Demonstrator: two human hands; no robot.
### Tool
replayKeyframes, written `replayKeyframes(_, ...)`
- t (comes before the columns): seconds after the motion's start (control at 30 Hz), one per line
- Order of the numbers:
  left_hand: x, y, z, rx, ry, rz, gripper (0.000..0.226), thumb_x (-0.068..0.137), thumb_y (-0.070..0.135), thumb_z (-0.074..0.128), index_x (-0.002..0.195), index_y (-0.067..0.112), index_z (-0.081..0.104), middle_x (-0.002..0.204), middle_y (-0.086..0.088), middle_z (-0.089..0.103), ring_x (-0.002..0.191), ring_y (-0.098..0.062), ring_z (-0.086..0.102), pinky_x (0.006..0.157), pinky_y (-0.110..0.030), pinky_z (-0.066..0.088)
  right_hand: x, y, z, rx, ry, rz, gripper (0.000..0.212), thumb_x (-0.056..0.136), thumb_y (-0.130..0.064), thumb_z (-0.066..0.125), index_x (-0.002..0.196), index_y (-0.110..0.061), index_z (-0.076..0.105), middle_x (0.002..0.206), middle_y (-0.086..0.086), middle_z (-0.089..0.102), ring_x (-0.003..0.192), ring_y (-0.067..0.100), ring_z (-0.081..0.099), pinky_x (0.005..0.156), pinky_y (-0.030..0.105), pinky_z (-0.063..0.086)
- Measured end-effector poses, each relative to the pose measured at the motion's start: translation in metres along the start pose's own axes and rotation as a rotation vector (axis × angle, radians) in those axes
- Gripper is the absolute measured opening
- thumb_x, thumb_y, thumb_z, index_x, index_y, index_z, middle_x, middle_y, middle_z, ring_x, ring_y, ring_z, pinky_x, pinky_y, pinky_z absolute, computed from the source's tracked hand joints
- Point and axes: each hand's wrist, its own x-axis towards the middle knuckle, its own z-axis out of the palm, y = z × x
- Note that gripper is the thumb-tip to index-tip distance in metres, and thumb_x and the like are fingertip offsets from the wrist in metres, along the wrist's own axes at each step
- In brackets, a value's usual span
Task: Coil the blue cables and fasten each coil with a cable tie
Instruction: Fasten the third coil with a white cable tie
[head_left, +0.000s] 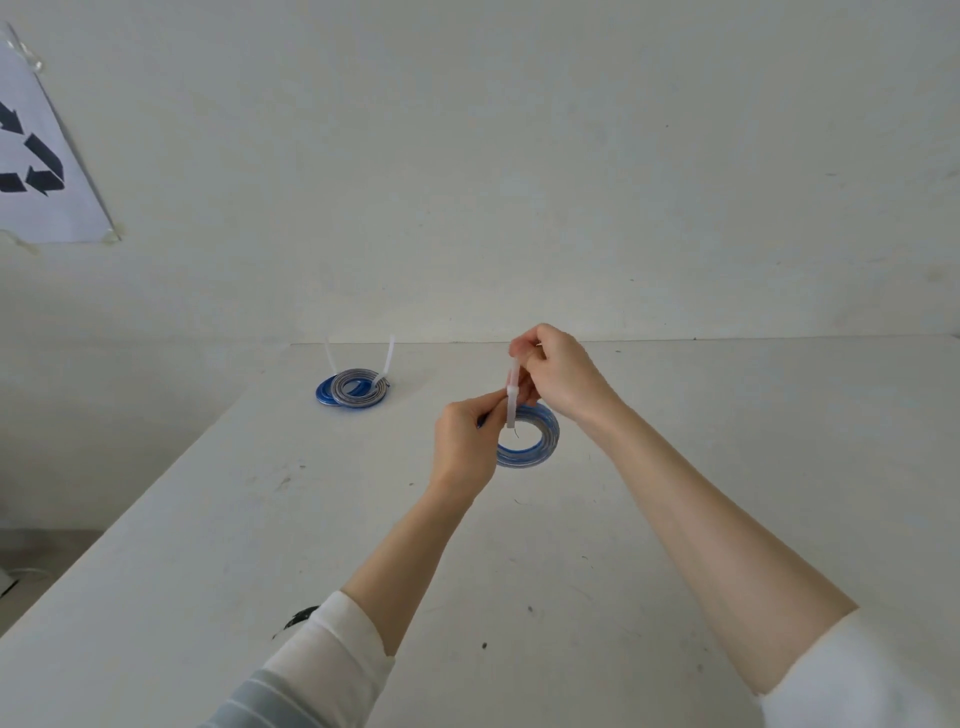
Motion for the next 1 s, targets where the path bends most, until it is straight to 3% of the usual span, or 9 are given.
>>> replayKeyframes(0.13,0.000,-0.006,-0.002,0.054,-0.007,-0.025,0.026,0.091,0.016,0.050,0.078,0.013,0.072,0.067,-0.002,0.047,0.065,-0.014,0.031,0.061,-0.029,0.024,-0.002,0.004,-0.013,0.102,-0.254,0.083,0.013,0.084,-0.015,0.067,0.093,-0.007,0.061,0.070,0.004,0.068,0.054,0.008,0.065,0.059,0.018,0.054)
replayKeyframes(0.27,-0.002,-0.002,0.002,0.038,0.014,-0.022,0.025,0.090,0.014,0.051,0.076,0.019,0.071,0.064,0.000,0.043,0.060,-0.010,0.029,0.056,-0.026,0.024,-0.002,0.008,-0.007,-0.091,-0.033,0.002,0.016,0.085,-0.010,0.064,0.070,-0.016,0.062,0.070,0.005,0.067,0.053,0.009,0.061,0.059,0.018,0.052)
replayKeyframes(0.4,-0.006,-0.001,0.008,0.064,0.072,-0.027,0.024,0.089,0.013,0.050,0.077,0.014,0.071,0.065,-0.002,0.052,0.061,-0.011,0.037,0.057,-0.022,0.030,-0.005,0.017,0.009,-0.225,0.197,-0.076,0.014,0.091,-0.005,0.047,0.081,-0.012,0.053,0.078,0.010,0.065,0.066,0.021,0.059,0.061,0.027,0.049)
replayKeyframes(0.5,-0.012,-0.007,0.014,0.066,0.105,-0.067,0.024,0.088,0.012,0.050,0.070,0.008,0.065,0.064,-0.004,0.052,0.065,-0.015,0.040,0.059,-0.028,0.031,-0.006,0.029,0.018,-0.260,0.207,-0.047,0.012,0.089,-0.003,0.040,0.088,-0.012,0.048,0.086,0.014,0.065,0.075,0.030,0.060,0.066,0.037,0.052)
replayKeyframes(0.57,-0.015,-0.014,0.016,0.064,0.114,-0.091,0.025,0.089,0.015,0.052,0.070,0.010,0.067,0.063,-0.005,0.053,0.064,-0.015,0.042,0.058,-0.027,0.032,-0.004,0.035,0.020,-0.224,0.181,-0.011,0.010,0.092,-0.005,0.040,0.088,-0.011,0.048,0.080,0.010,0.065,0.074,0.026,0.060,0.064,0.029,0.049)
replayKeyframes(0.63,-0.015,-0.022,0.015,0.072,0.120,-0.115,0.024,0.090,0.017,0.053,0.073,0.015,0.070,0.065,-0.006,0.057,0.065,-0.016,0.045,0.058,-0.025,0.034,-0.003,0.040,0.017,-0.142,0.075,0.034,0.015,0.096,-0.013,0.040,0.083,-0.012,0.048,0.068,0.003,0.064,0.065,0.018,0.059,0.060,0.019,0.045)
replayKeyframes(0.77,-0.012,-0.032,0.012,0.061,0.155,-0.144,0.025,0.090,0.020,0.054,0.070,0.028,0.067,0.066,-0.004,0.059,0.065,-0.016,0.047,0.056,-0.023,0.035,-0.001,0.045,0.008,0.018,-0.175,0.087,0.010,0.088,-0.013,0.061,0.087,-0.013,0.052,0.072,0.005,0.066,0.068,0.018,0.063,0.074,0.032,0.054)
replayKeyframes(0.9,-0.011,-0.032,0.016,0.057,0.175,-0.106,0.027,0.091,0.017,0.053,0.068,0.025,0.065,0.058,0.003,0.056,0.059,-0.011,0.045,0.053,-0.015,0.033,0.000,0.044,0.013,-0.142,-0.029,0.019,0.016,0.084,-0.008,0.064,0.080,-0.014,0.049,0.070,0.005,0.065,0.062,0.008,0.058,0.058,0.010,0.043)
replayKeyframes(1.0,-0.015,-0.031,0.019,0.015,0.239,-0.069,0.025,0.091,0.013,0.052,0.074,0.022,0.068,0.055,0.014,0.054,0.054,-0.002,0.047,0.052,-0.009,0.035,-0.003,0.045,0.026,-0.169,0.087,0.002,0.011,0.089,-0.004,0.050,0.086,-0.012,0.043,0.069,-0.003,0.058,0.062,0.010,0.058,0.050,0.012,0.043)
